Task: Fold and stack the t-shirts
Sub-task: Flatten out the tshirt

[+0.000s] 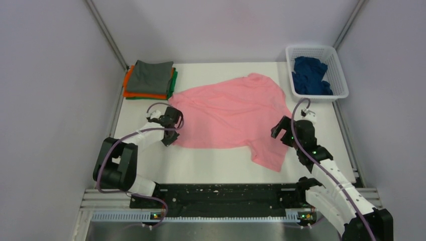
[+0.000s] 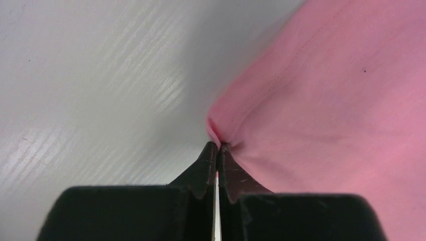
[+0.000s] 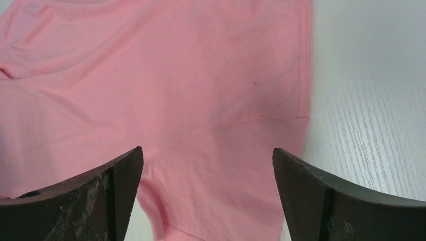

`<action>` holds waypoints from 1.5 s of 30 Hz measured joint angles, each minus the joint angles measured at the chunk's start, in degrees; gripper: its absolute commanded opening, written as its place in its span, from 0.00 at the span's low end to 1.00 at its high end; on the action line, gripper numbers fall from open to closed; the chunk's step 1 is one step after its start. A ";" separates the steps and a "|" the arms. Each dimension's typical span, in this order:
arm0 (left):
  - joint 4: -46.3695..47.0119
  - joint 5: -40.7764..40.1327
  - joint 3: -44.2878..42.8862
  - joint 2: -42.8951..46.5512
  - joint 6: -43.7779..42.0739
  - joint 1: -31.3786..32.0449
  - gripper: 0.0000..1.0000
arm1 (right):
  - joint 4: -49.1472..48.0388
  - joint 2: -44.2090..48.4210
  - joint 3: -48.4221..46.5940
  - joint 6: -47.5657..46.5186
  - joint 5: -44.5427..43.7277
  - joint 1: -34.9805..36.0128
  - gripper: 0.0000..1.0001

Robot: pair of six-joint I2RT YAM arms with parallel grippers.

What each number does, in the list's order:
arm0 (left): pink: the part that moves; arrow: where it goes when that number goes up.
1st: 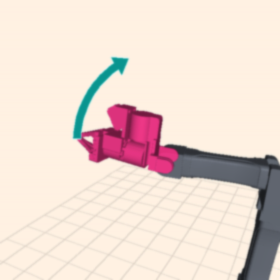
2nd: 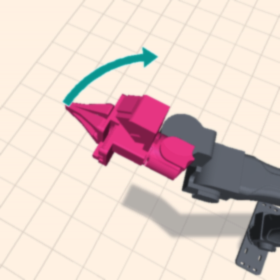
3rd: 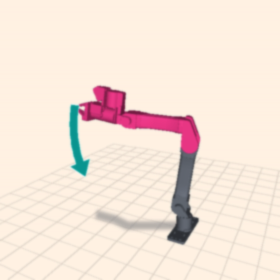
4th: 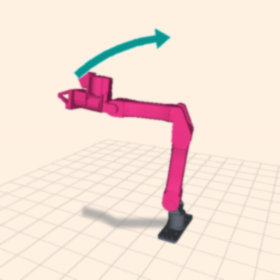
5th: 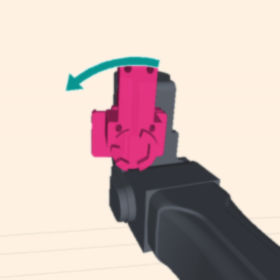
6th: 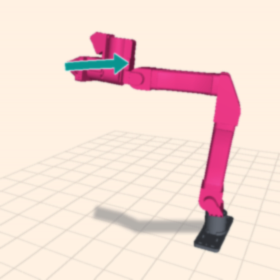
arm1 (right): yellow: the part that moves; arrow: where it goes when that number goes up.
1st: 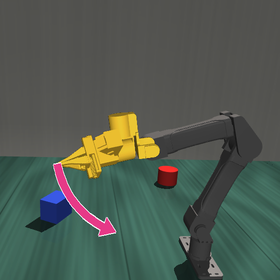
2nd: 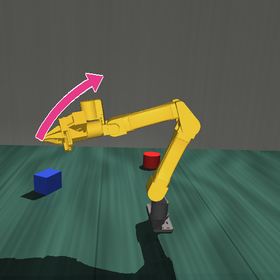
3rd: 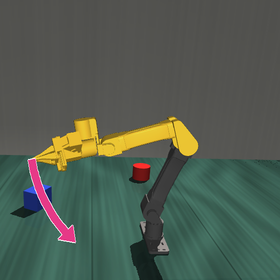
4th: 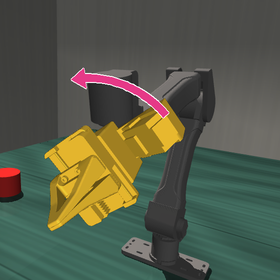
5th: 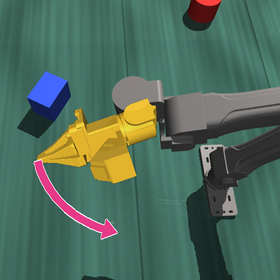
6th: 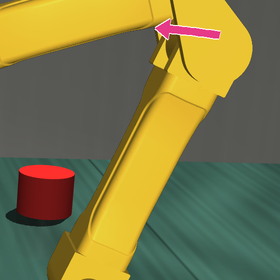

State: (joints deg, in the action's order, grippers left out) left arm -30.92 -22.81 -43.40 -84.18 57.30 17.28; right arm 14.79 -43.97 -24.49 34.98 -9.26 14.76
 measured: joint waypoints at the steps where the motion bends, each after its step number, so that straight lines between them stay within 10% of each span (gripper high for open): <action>1: 0.20 -0.09 -0.02 -0.11 -0.20 0.00 0.00 | 0.26 0.00 -0.04 0.00 0.00 0.00 0.97; 21: -0.11 0.07 7.30 13.46 -4.35 -0.02 0.00 | 25.03 -8.33 -5.51 10.16 -5.66 17.86 0.82; 35: -0.66 0.63 7.30 15.06 -4.81 -0.04 0.00 | 26.23 -13.68 -2.05 19.30 -7.72 23.71 0.39; 40: -0.81 0.87 7.30 15.06 -4.81 -0.04 0.00 | 24.72 -15.87 -2.49 19.19 -8.55 23.76 0.00; 45: -1.77 1.33 7.04 16.28 -5.20 -0.04 0.00 | 23.39 -17.09 -3.28 19.26 -9.57 23.82 0.00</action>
State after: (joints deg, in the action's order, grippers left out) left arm -32.69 -21.47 -36.36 -67.90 52.10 17.23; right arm 38.17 -61.06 -27.77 54.24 -18.83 38.59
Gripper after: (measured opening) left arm 0.012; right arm 0.008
